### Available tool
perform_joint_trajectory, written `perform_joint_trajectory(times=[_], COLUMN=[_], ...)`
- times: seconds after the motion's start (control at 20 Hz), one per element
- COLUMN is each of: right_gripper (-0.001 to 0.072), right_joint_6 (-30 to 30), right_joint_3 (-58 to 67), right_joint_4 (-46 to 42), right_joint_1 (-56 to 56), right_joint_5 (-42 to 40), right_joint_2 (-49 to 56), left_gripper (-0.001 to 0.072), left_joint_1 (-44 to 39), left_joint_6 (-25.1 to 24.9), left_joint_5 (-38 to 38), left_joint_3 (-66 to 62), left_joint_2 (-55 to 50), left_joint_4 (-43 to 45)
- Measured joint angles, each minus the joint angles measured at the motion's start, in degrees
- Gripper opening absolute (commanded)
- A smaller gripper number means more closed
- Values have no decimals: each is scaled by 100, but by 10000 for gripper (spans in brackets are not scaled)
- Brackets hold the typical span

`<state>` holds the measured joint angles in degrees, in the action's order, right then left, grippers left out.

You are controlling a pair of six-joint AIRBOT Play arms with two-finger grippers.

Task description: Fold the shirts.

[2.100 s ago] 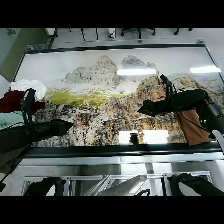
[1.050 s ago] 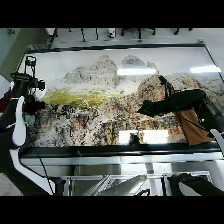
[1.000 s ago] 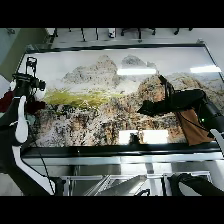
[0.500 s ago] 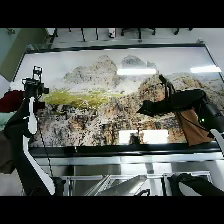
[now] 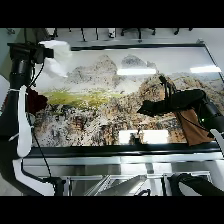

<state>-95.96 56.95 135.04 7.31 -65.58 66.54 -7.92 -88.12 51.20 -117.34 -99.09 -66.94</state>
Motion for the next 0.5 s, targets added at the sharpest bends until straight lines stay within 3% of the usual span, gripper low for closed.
perform_joint_trajectory(times=[0.2,0.4,0.45,0.5], right_gripper=[24,24,24,24], right_joint_6=[0,0,0,-2], right_joint_3=[0,0,0,0], right_joint_4=[0,0,0,0], right_joint_1=[0,0,0,0], right_joint_5=[0,0,0,0], right_joint_2=[0,0,0,0], left_gripper=[15,25,217,573], left_joint_1=[-1005,-1991,-2194,-2393], left_joint_6=[-140,-83,-11,96], left_joint_5=[890,1220,1226,1200], left_joint_3=[791,1794,2017,2240], left_joint_2=[949,1156,1102,1012], left_joint_4=[-1475,-2393,-2518,-2634])
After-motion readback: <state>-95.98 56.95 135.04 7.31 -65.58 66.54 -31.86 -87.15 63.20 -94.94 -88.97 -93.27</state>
